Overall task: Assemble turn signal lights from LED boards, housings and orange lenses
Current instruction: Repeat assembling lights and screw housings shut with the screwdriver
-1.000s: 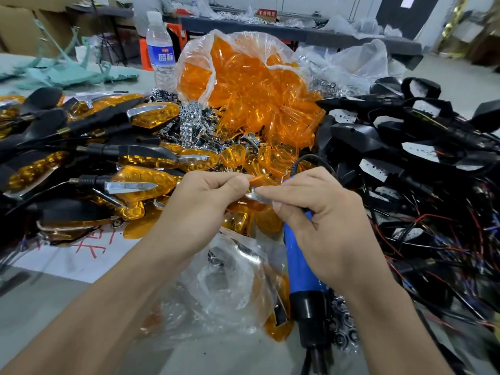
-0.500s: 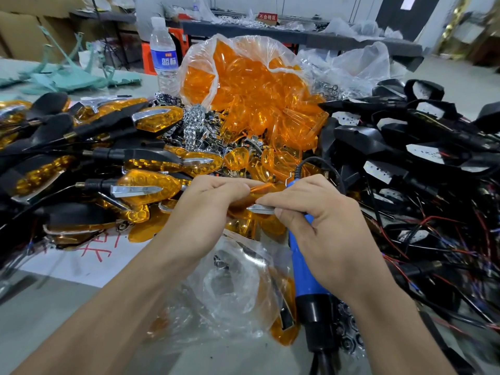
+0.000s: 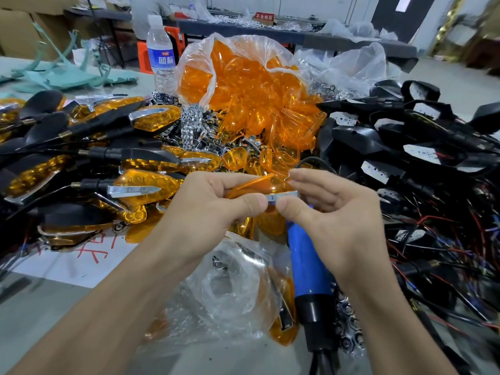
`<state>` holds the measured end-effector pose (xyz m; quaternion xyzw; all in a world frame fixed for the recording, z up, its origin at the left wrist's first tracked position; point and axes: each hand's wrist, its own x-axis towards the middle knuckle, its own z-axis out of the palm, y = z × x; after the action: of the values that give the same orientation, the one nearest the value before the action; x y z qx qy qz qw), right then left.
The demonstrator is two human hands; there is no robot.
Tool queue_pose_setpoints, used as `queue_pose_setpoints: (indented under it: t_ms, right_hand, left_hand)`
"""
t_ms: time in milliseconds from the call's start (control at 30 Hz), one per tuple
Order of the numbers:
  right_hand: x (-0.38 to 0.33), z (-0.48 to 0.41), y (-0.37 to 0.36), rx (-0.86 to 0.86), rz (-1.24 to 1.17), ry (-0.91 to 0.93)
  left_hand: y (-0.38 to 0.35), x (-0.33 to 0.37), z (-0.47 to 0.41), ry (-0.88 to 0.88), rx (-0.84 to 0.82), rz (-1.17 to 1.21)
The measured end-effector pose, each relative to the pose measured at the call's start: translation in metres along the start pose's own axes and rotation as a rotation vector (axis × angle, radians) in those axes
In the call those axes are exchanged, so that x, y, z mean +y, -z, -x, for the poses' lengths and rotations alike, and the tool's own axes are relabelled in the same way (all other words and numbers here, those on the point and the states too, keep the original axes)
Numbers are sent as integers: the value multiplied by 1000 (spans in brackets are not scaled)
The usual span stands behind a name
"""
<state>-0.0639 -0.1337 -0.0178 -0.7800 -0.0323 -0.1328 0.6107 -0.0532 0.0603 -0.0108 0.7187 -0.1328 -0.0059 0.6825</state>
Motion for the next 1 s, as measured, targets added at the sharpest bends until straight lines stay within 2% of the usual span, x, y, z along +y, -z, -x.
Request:
queue_pose_setpoints:
  t_ms: [100, 200, 367, 500, 600, 767, 900, 1000]
  right_hand:
    - [0, 1, -3, -156, -288, -127]
    - [-2, 0, -1, -210, -441, -189]
    - [-2, -1, 3, -201, -477, -223]
    - [-3, -5, 5, -263, -445, -209]
    - [-6, -5, 5, -253, -222, -113]
    - [-5, 5, -3, -55, 493, 149]
    - [-11, 9, -18, -172, 926, 252]
    - [-19, 18, -29, -255, 1115, 250]
  left_hand:
    - [0, 3, 0, -6, -34, 33]
    - [1, 4, 1, -4, -78, 25]
    - [2, -2, -2, 12, -80, -2]
    - [2, -3, -2, -49, -92, -63]
    - [2, -5, 0, -146, 49, -279]
    - [7, -6, -2, -157, 239, -424]
    - [4, -5, 0, -179, 275, -509]
    - [2, -6, 1, -188, 313, -627]
